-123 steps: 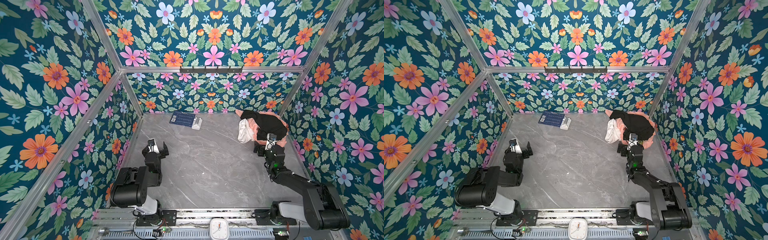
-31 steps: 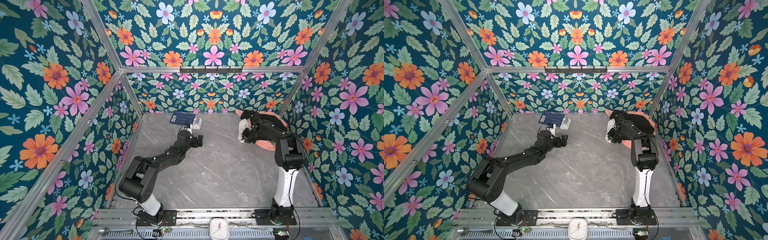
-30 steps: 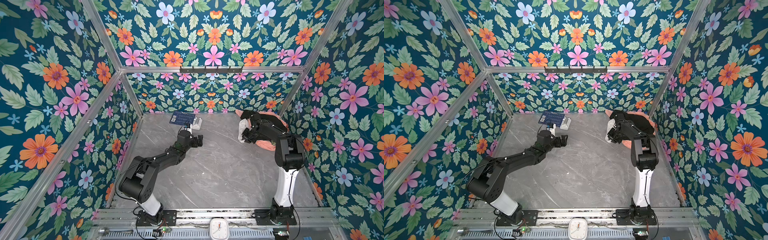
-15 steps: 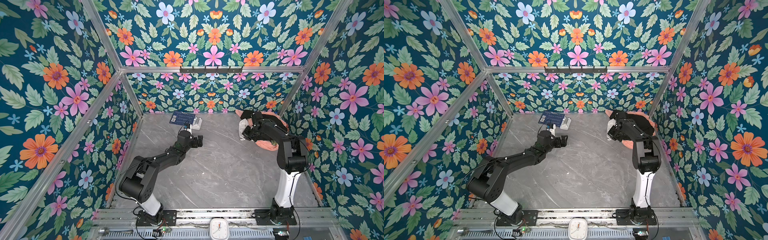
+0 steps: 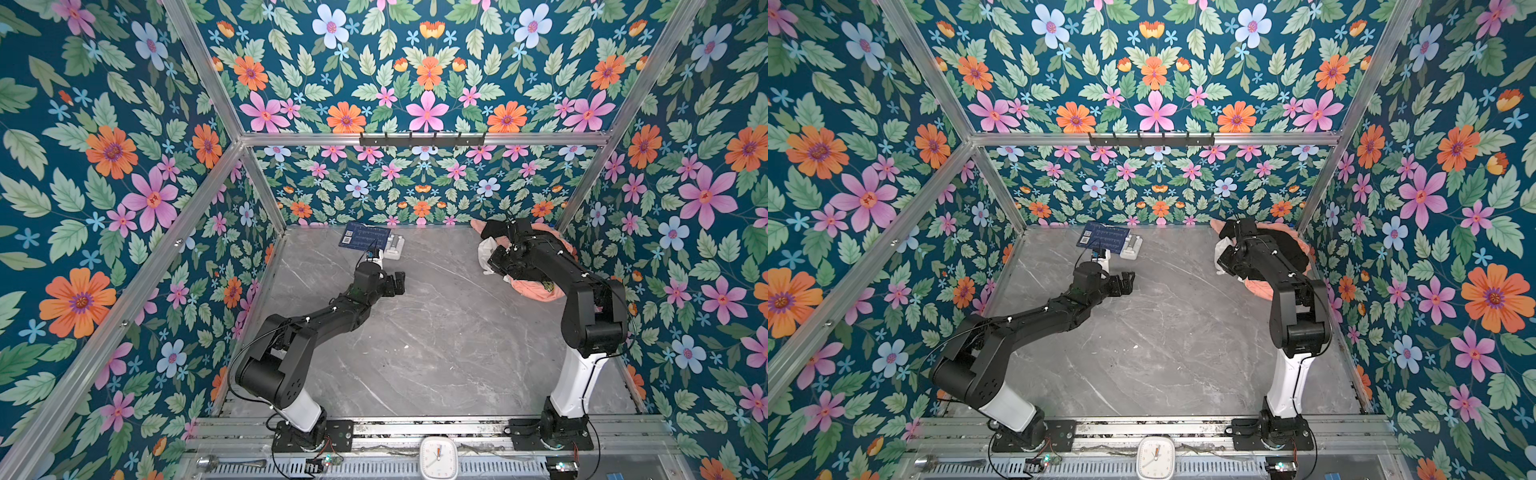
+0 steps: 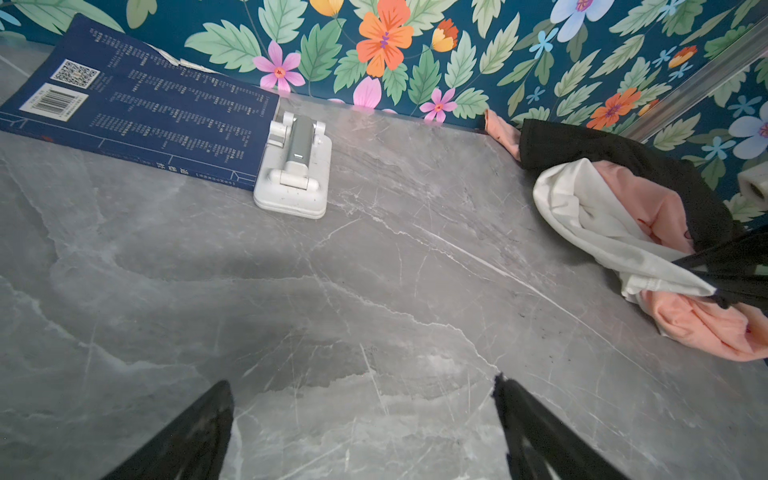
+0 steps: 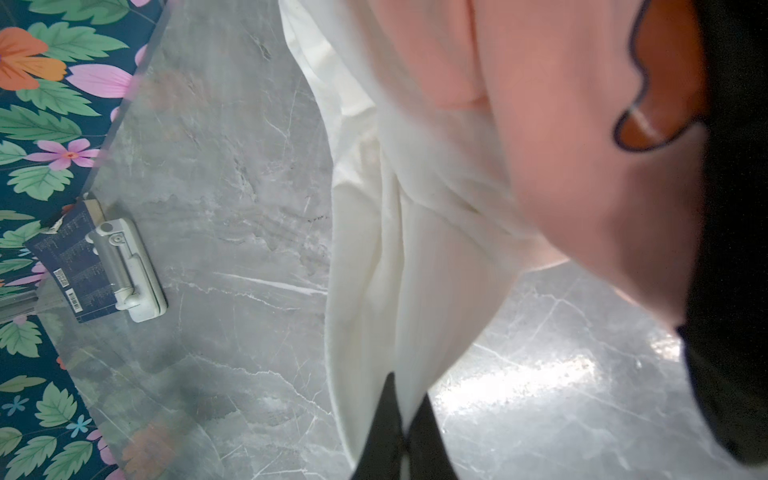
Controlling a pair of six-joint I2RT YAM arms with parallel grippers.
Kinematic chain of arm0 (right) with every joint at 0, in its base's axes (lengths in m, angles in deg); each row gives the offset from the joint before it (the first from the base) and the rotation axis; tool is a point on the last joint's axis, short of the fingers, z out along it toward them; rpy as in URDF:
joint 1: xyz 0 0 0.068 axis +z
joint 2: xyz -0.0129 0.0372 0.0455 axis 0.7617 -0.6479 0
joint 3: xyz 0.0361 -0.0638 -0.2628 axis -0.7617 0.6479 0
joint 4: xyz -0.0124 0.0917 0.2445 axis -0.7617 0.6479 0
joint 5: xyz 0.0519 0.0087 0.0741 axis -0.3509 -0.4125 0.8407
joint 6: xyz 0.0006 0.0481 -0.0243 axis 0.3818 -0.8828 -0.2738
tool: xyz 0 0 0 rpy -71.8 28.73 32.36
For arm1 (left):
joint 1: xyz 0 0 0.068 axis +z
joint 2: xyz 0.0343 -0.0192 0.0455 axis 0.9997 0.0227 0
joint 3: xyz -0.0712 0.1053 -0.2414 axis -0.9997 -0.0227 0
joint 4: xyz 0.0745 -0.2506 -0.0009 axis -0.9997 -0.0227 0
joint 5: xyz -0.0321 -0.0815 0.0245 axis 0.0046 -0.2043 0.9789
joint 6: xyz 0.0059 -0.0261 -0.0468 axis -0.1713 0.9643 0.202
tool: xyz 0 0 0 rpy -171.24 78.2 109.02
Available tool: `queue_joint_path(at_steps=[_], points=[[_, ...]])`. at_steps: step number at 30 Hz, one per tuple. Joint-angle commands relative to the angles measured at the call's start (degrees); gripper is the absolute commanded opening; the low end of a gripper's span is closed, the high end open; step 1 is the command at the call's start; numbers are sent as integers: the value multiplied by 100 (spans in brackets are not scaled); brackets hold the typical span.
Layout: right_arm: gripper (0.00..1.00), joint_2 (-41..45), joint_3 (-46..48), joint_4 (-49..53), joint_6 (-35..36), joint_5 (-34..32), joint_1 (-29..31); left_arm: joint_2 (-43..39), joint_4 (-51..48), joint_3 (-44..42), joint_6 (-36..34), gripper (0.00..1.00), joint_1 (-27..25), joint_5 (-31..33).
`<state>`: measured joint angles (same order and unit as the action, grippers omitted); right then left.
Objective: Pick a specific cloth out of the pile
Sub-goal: 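Close the right gripper on the white cloth and begin lifting, then lift the white cloth upward with the right gripper, pulling it from the pile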
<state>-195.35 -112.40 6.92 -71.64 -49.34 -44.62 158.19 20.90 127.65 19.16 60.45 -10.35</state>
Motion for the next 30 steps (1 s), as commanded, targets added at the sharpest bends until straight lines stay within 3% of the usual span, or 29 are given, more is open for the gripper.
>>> queue_joint_path(at_steps=[1, 30], points=[[0, 146, -7, -23, 52, -61, 16, -31, 47, 14, 74, 100, -13, -9], [0, 944, 2, 18, 87, -237, 17, -82, -31, 173, 65, 100, -119, 70]])
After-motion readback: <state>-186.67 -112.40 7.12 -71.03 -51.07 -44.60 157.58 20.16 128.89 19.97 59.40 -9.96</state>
